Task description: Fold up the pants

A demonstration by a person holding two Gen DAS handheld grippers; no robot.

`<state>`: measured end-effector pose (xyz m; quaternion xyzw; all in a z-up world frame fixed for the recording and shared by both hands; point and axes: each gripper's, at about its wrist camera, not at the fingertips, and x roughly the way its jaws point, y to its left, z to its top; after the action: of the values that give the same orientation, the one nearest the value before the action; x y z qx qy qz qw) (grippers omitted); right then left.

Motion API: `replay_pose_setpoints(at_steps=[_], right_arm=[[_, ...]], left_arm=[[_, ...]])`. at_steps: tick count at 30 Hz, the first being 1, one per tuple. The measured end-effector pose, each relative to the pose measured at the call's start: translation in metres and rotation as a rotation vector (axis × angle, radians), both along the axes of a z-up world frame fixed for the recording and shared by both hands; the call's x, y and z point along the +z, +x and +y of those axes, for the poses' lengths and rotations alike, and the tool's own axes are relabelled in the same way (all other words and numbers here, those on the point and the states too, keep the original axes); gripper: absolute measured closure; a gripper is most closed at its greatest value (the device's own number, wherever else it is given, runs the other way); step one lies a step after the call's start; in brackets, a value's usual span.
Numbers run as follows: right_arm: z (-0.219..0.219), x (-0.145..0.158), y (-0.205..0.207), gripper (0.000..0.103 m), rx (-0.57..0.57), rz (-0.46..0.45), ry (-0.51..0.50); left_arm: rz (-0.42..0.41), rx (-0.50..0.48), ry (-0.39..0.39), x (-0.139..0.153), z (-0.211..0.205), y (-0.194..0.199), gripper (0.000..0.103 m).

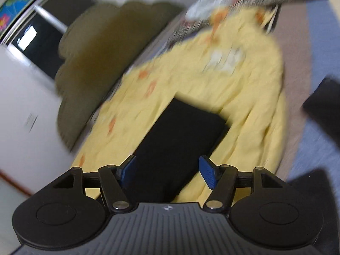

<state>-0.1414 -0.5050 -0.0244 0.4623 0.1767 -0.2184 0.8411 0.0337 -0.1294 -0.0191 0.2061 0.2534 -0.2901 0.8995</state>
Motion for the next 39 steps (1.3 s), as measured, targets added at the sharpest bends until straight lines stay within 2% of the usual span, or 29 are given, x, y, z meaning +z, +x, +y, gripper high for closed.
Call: replay_pose_setpoints(at_steps=[3, 4, 6, 9, 12, 13, 15, 17, 19, 22, 24, 26, 28, 30, 32, 36, 39], right_arm=[[-0.008, -0.018, 0.005, 0.04, 0.027, 0.013, 0.114], [-0.012, -0.024, 0.004, 0.04, 0.002, 0.004, 0.14], [-0.021, -0.03, -0.005, 0.04, -0.039, -0.06, 0.186], [-0.036, -0.035, -0.011, 0.04, -0.113, -0.104, 0.182], [-0.041, -0.033, -0.011, 0.041, -0.147, -0.119, 0.151], [-0.043, -0.031, -0.008, 0.045, -0.141, -0.11, 0.124], [-0.043, -0.033, -0.005, 0.08, -0.169, -0.06, 0.105], [-0.048, -0.042, -0.009, 0.093, -0.183, -0.053, 0.121], [-0.05, -0.043, -0.011, 0.095, -0.179, -0.063, 0.122], [-0.045, -0.026, -0.004, 0.096, -0.161, -0.053, 0.014], [-0.035, -0.002, 0.01, 0.097, -0.136, -0.056, -0.098], [-0.013, 0.026, 0.026, 0.097, -0.073, -0.055, -0.251], [0.021, 0.05, 0.047, 0.097, 0.032, -0.038, -0.412], [0.058, 0.064, 0.066, 0.097, 0.15, -0.038, -0.52], [0.099, 0.069, 0.081, 0.097, 0.283, -0.044, -0.597], [0.173, 0.058, 0.096, 0.097, 0.511, -0.038, -0.698], [0.214, 0.047, 0.099, 0.097, 0.629, -0.032, -0.719]], left_arm=[[0.084, 0.003, 0.003, -0.006, -0.002, 0.008, 0.011], [0.09, -0.002, 0.017, -0.009, -0.003, 0.006, 0.011], [0.05, -0.022, 0.045, -0.011, -0.004, -0.002, 0.011], [0.001, -0.048, 0.068, -0.01, -0.005, -0.01, 0.01], [0.014, -0.039, 0.039, -0.007, -0.007, -0.008, 0.011], [0.032, -0.036, 0.021, -0.005, -0.007, -0.007, 0.011], [0.064, -0.032, -0.017, -0.002, -0.007, -0.003, 0.01], [0.084, -0.023, -0.037, 0.0, -0.005, 0.0, 0.01], [0.085, -0.009, -0.04, 0.002, -0.004, 0.002, 0.011], [0.106, 0.017, -0.067, 0.005, 0.0, 0.009, 0.011], [0.147, 0.05, -0.126, 0.01, 0.005, 0.017, 0.011], [0.223, 0.089, -0.231, 0.015, 0.015, 0.029, 0.011], [0.337, 0.129, -0.36, 0.017, 0.026, 0.043, 0.011], [0.463, 0.145, -0.472, 0.017, 0.034, 0.057, 0.011], [0.57, 0.138, -0.579, 0.015, 0.038, 0.069, 0.011], [0.739, 0.107, -0.782, 0.005, 0.038, 0.087, 0.008], [0.886, 0.087, -0.909, -0.01, 0.029, 0.099, 0.005]])
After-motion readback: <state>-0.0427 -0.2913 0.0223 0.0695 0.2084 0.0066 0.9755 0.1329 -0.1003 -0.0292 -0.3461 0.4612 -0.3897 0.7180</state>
